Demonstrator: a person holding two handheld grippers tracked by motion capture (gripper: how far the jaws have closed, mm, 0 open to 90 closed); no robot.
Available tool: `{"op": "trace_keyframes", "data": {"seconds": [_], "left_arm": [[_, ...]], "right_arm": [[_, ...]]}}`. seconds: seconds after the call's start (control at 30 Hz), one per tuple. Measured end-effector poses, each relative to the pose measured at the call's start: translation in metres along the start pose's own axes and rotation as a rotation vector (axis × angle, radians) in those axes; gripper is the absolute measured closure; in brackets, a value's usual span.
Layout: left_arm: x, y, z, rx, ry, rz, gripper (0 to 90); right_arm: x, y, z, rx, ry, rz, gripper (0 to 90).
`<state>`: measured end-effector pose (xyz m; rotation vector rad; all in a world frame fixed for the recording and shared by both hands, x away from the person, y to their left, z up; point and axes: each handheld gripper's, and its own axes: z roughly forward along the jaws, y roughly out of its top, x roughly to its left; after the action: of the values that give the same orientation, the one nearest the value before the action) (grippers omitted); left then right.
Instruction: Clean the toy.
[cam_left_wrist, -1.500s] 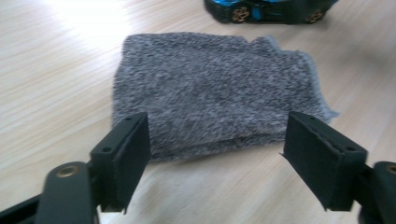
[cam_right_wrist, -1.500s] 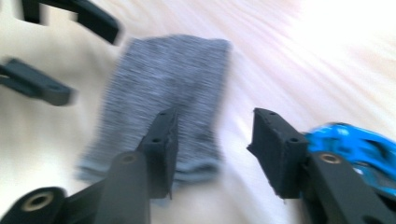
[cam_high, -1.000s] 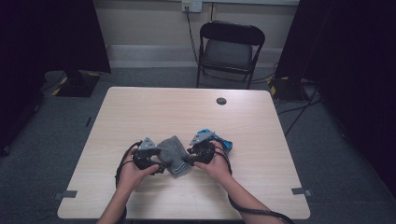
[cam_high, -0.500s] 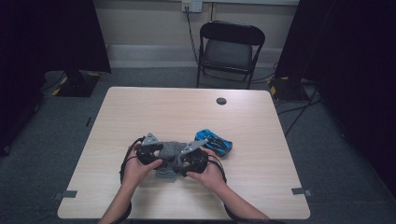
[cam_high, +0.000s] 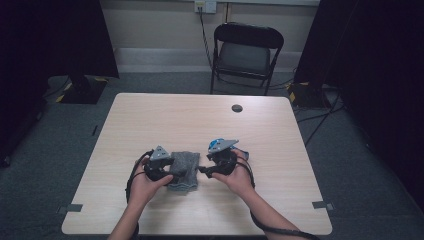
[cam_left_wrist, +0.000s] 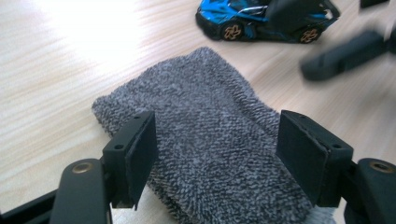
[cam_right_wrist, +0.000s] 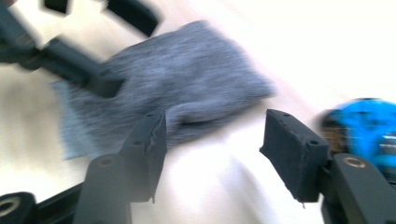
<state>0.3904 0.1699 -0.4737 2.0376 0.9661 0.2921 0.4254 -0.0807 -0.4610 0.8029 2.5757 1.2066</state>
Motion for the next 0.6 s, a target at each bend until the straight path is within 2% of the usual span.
{"op": "trace_keyframes", "data": {"seconds": [0.07, 0.17, 0.23, 0.3, 0.37, 0.43, 0.6], "left_arm": [[0.001, -0.001, 0.002, 0.008, -0.004, -0.002, 29.7], [0.001, -0.001, 0.005, 0.016, 0.000, -0.014, 29.7], [0.001, -0.001, 0.007, 0.024, -0.002, -0.015, 29.6], [0.002, -0.002, 0.011, 0.027, -0.005, -0.017, 29.4], [0.004, -0.003, 0.012, 0.026, -0.010, -0.027, 29.2], [0.005, -0.004, 0.013, 0.023, -0.017, -0.031, 29.1], [0.005, -0.006, 0.015, 0.026, -0.017, -0.028, 28.6]], "right_arm": [[-0.013, 0.002, -0.006, -0.021, -0.031, 0.016, 33.4], [-0.038, 0.005, -0.013, -0.027, -0.101, 0.045, 27.5], [-0.051, 0.006, -0.013, -0.011, -0.115, 0.056, 24.5], [-0.065, 0.005, -0.011, 0.018, -0.135, 0.029, 23.0], [-0.073, 0.003, -0.009, 0.035, -0.127, 0.039, 23.0], [-0.078, -0.001, -0.009, 0.046, -0.141, 0.030, 21.9], [-0.086, -0.013, -0.007, 0.082, -0.120, 0.038, 19.2]]}}
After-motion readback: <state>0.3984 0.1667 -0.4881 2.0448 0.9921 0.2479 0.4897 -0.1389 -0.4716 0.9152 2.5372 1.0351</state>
